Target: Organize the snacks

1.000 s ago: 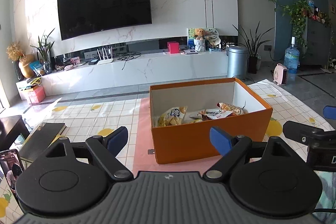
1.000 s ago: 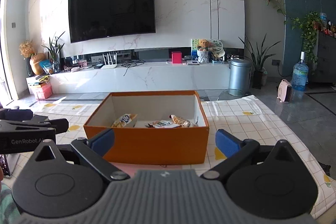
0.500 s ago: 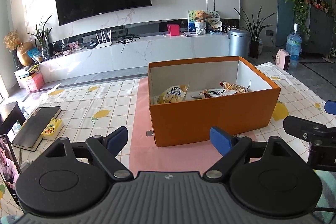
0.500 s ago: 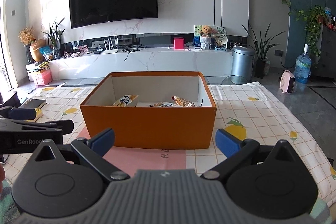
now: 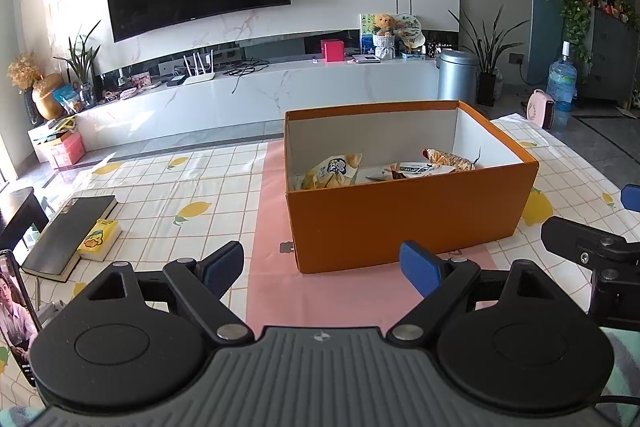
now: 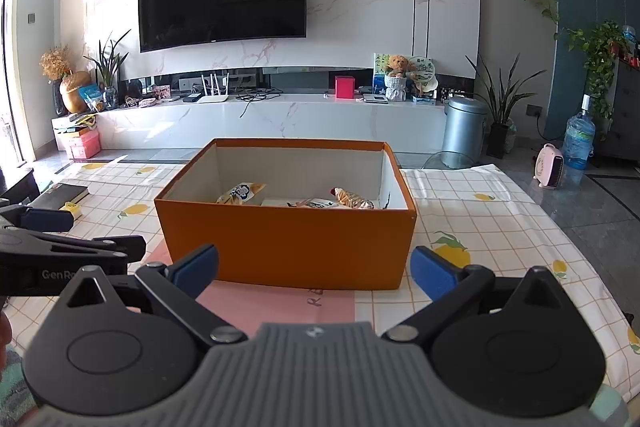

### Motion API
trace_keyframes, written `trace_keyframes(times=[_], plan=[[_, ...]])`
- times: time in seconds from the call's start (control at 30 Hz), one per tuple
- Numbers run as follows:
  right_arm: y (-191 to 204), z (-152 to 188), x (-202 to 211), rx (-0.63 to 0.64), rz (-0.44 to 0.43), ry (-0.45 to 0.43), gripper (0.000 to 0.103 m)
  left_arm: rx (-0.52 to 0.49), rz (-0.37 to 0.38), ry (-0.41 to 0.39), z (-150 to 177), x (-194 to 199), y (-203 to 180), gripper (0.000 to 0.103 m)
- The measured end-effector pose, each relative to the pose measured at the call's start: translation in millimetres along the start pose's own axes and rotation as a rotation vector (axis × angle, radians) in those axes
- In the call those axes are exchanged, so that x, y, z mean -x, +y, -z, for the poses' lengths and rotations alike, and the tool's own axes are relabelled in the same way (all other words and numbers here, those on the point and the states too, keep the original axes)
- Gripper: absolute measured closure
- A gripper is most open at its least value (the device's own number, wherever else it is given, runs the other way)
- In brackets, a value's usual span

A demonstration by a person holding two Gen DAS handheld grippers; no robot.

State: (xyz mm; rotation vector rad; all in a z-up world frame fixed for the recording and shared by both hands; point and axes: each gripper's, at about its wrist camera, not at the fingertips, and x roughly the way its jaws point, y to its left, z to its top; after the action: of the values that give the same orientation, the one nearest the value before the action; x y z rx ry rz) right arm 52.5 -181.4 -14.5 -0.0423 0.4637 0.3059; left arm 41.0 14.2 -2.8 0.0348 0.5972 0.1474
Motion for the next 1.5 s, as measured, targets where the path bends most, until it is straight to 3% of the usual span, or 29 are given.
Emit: trace_keyframes(times=[1.5], plan=[[-2.4, -0.5, 0.3, -0.017, -0.004, 0.002, 0.004, 0.007, 0.011, 0.010, 0.4, 0.2, -0.6, 0.000]])
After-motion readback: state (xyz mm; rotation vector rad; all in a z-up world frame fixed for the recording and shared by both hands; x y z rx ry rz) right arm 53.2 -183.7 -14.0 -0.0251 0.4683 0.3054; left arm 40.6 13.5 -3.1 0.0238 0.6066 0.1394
